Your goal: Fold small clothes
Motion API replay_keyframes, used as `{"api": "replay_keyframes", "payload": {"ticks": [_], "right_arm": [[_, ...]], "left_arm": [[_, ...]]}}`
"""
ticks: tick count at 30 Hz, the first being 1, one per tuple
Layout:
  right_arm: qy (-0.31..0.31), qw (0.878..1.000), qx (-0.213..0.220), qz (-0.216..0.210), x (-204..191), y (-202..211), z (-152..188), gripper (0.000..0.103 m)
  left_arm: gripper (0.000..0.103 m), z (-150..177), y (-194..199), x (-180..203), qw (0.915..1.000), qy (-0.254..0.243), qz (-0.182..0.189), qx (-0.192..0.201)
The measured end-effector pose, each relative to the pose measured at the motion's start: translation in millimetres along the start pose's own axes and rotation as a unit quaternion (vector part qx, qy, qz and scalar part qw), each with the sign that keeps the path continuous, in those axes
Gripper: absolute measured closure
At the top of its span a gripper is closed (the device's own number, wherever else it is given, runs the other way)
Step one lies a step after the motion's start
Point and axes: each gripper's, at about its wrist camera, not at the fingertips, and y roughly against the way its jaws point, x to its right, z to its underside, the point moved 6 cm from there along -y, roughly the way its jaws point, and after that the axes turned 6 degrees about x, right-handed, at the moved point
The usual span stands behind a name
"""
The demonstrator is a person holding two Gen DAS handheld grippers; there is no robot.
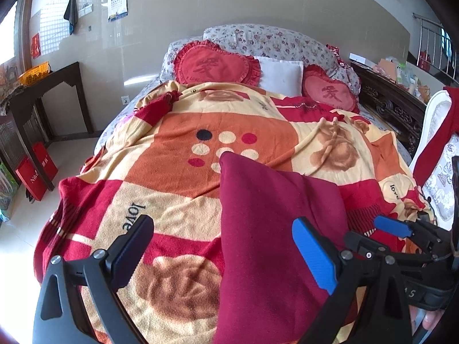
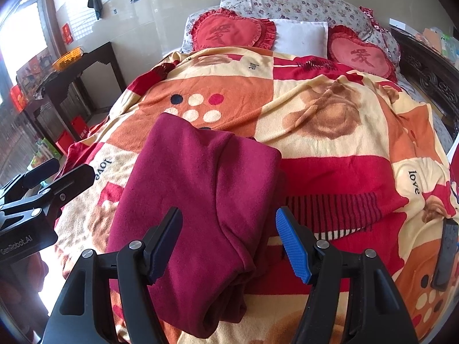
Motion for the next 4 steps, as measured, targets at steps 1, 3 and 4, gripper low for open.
{"api": "replay_keyframes", "payload": {"ticks": [1,3,4], "right_arm": [[-0.001,1.000,0.000,0.000,0.5,0.1,0.6,0.054],[-0.003,1.000,0.000,0.000,1.5,0.6,0.9,0.054],[-0.004,1.000,0.001,0.000,1.9,1.2,0.5,0.054]], "left_arm": [[0.004,-0.2,0.6,0.3,1.0000,-0.003,-0.001,0.003],[0.004,-0.4,1.3,0.5,1.0000,-0.006,-0.004,0.006],[0.004,-0.4,1.4,0.6,1.0000,-0.006,-0.003,0.005]]}}
